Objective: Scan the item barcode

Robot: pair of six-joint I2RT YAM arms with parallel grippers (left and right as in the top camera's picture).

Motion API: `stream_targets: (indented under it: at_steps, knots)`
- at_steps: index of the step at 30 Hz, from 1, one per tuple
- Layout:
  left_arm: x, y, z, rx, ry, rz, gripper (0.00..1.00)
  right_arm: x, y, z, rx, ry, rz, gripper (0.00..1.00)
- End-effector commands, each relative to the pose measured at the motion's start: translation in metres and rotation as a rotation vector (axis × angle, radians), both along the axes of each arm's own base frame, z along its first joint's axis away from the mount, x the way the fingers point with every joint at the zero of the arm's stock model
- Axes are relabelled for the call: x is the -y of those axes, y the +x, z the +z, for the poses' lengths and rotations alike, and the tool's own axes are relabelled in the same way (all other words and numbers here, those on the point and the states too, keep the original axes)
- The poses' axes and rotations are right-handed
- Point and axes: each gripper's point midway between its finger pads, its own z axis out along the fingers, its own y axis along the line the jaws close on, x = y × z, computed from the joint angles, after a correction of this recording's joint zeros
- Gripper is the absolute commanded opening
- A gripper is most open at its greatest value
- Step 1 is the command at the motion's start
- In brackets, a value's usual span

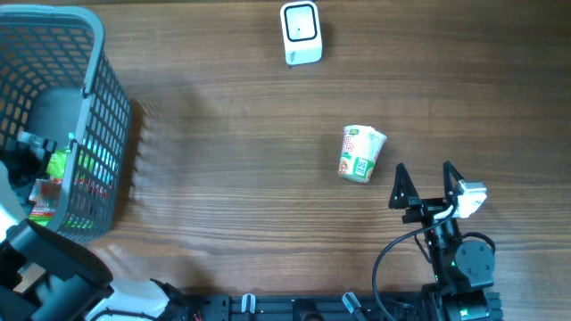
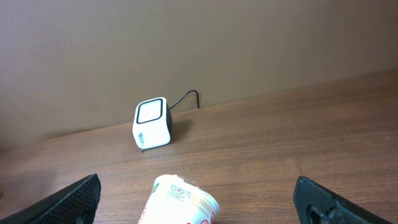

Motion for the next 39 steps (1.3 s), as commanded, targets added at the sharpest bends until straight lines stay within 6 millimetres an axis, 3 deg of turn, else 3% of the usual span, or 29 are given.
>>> stream_targets:
  at_steps: [1, 12, 19, 20, 22, 24, 27, 29, 33, 37, 39]
  knots:
    - [0.003, -0.008, -0.025, -0.014, -0.006, 0.029, 1.0, 0.0, 0.0, 0.002, 0.009, 0.002, 0.003, 1.0]
    - [0.01, -0.017, -0.084, 0.013, 0.012, 0.08, 1.0, 0.0, 0.0, 0.002, 0.009, 0.002, 0.003, 1.0]
    - [0.02, -0.033, -0.123, -0.087, -0.047, 0.084, 0.98, 0.0, 0.0, 0.002, 0.009, 0.002, 0.003, 1.0]
    - [0.021, -0.033, -0.125, -0.092, -0.052, 0.084, 0.94, 0.0, 0.0, 0.002, 0.009, 0.002, 0.003, 1.0]
    - [0.021, -0.033, -0.128, -0.096, -0.056, 0.083, 0.69, 0.0, 0.0, 0.002, 0.009, 0.002, 0.003, 1.0]
    - [0.021, -0.033, -0.128, -0.096, -0.056, 0.082, 0.57, 0.0, 0.0, 0.002, 0.009, 0.002, 0.003, 0.99]
    - [0.026, -0.026, -0.126, -0.061, -0.085, 0.066, 0.04, 0.0, 0.0, 0.002, 0.009, 0.002, 0.003, 1.0]
    - [0.023, -0.013, -0.109, -0.012, -0.094, 0.053, 0.04, 0.0, 0.0, 0.002, 0.009, 0.002, 0.003, 1.0]
    - [0.002, 0.005, -0.049, 0.05, -0.011, 0.031, 0.04, 0.0, 0.0, 0.002, 0.009, 0.002, 0.003, 1.0]
    - [-0.016, 0.023, 0.064, 0.207, 0.139, 0.03, 0.04, 0.0, 0.0, 0.002, 0.009, 0.002, 0.003, 1.0]
    - [-0.018, 0.026, 0.103, 0.273, 0.196, 0.026, 0.04, 0.0, 0.0, 0.002, 0.009, 0.002, 0.003, 1.0]
